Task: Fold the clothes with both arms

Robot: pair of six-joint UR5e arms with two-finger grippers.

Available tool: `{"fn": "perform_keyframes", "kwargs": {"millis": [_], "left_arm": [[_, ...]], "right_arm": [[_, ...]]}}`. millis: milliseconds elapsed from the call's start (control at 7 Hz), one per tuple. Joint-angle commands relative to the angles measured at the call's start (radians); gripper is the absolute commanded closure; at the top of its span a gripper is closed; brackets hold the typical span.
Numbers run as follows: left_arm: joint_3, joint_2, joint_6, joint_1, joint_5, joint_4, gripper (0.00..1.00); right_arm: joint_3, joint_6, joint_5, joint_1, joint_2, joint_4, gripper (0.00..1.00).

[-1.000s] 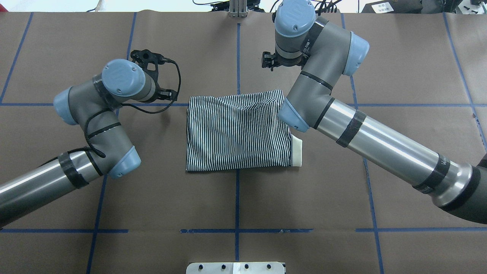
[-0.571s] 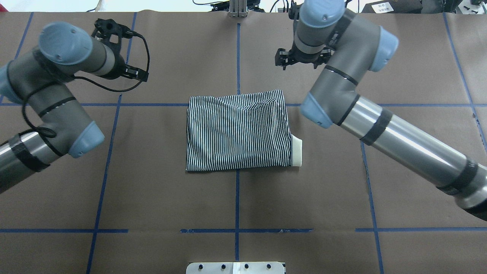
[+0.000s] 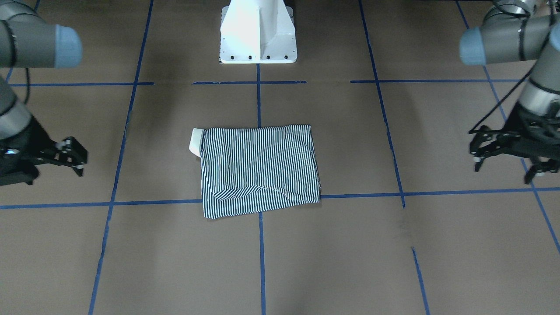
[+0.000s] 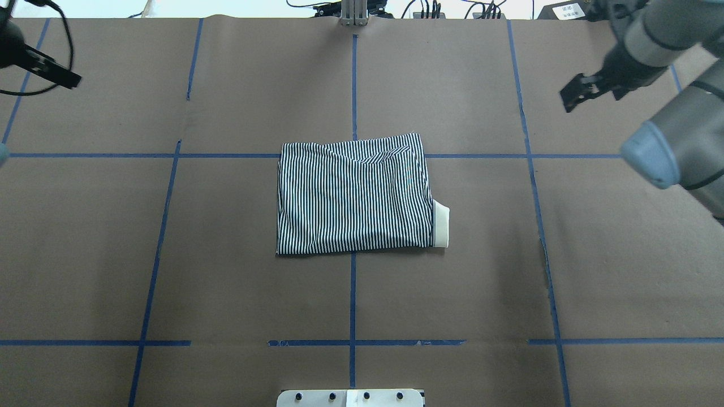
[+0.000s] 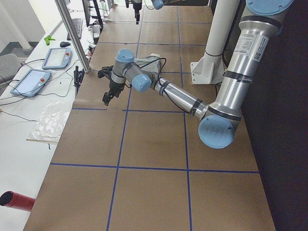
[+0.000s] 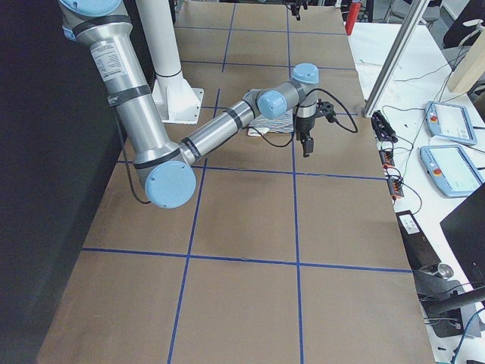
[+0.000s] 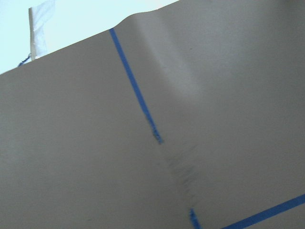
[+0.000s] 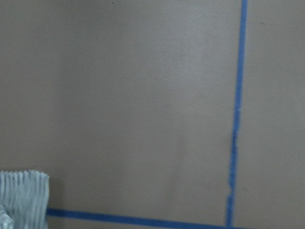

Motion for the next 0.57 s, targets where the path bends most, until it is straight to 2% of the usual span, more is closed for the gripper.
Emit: {"fn": "perform_keyframes", "kwargs": {"millis": [0,143,286,429], "left_arm": [[0.002,0.047,0.339,-0.229,-0.067,0.121,0.00],[0.014,0.160,0.337,-0.238,-0.067,0.111,0.00],[0.029,0.219,0.331,-0.242,-0.086,0.120,0.00],[0.057,0.269,0.333,-0.319,-0.133,0.114,0.00]], "right_arm": [[0.016,-0.404,0.131,0.244,-0.230,-0.016,0.00],[0.013,-0.408,0.127,0.274,-0.338,-0.013,0.00],[0.015,-0.410,0.128,0.317,-0.467,0.027,0.00],[0.012,-0.414,0.122,0.340,-0.534,0.038,0.00]]}}
